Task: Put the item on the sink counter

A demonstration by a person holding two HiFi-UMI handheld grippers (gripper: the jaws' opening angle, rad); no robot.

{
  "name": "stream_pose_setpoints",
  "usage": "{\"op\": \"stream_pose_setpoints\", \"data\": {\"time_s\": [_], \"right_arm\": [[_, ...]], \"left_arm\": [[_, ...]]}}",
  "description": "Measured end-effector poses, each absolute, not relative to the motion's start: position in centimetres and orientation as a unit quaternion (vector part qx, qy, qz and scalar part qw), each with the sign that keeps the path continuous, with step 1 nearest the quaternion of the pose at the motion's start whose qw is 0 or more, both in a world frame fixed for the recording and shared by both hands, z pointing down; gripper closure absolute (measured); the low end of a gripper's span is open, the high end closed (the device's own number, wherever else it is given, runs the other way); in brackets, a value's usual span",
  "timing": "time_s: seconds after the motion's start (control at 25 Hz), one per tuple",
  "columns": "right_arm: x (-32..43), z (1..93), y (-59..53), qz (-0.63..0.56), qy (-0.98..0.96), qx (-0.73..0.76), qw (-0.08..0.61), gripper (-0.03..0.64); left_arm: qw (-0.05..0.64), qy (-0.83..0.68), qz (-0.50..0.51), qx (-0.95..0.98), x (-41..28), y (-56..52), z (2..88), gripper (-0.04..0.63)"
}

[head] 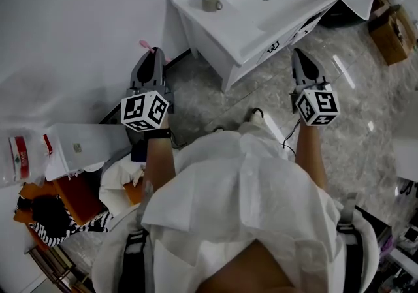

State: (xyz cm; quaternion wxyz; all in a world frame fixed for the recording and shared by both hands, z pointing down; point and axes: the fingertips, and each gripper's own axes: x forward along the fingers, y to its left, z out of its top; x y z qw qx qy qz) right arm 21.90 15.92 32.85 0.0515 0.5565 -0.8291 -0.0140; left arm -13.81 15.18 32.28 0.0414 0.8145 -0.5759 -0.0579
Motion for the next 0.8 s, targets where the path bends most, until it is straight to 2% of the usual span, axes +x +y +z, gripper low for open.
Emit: {"op": "stream_pose_setpoints", "data": {"time_s": [0.8], "right_arm": [[18.7,33.5,14.3,-0.005,-0.840,0.540,0.047,0.607]], "left_arm": [[0.041,-0.572,-0.057,0.817,-15.7,14.5,32.4,0.566]]}}
